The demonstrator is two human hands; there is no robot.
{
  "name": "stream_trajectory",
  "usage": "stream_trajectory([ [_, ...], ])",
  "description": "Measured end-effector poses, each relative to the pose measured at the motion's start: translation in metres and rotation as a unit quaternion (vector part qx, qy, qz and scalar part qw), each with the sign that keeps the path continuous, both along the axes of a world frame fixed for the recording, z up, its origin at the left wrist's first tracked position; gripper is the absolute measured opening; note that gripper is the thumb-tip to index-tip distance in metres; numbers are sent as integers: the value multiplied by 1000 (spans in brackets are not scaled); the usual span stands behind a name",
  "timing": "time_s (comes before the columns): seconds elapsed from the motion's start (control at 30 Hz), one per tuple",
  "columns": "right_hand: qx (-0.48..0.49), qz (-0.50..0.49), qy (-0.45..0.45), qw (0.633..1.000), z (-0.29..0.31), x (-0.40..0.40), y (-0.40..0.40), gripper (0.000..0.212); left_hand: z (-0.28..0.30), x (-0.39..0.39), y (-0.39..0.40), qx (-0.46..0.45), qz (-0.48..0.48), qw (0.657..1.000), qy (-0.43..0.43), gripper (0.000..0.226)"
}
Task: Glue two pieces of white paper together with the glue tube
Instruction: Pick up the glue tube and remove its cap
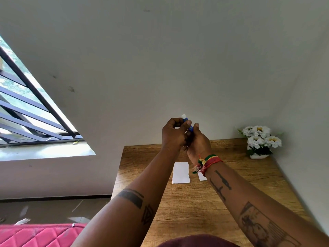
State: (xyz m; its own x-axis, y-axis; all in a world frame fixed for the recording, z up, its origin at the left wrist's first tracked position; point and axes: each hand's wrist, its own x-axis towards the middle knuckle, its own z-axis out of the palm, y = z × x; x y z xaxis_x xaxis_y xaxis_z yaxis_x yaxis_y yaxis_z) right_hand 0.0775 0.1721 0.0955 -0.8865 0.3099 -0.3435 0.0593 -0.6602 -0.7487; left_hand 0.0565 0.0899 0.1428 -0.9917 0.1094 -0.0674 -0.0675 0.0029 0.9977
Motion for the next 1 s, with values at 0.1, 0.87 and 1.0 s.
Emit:
stream_trajectory([
  [0.1,26,3,-12,1000,4,0,0,58,1,-1,0,0,-3,1000,4,25],
  [0.87,14,14,38,999,3,5,1,44,-3,-6,-4,-16,8,1000,18,20],
  [1.0,22,11,13,1000,8,5,1,48,-4,-6,-2,-18,4,1000,10,23],
])
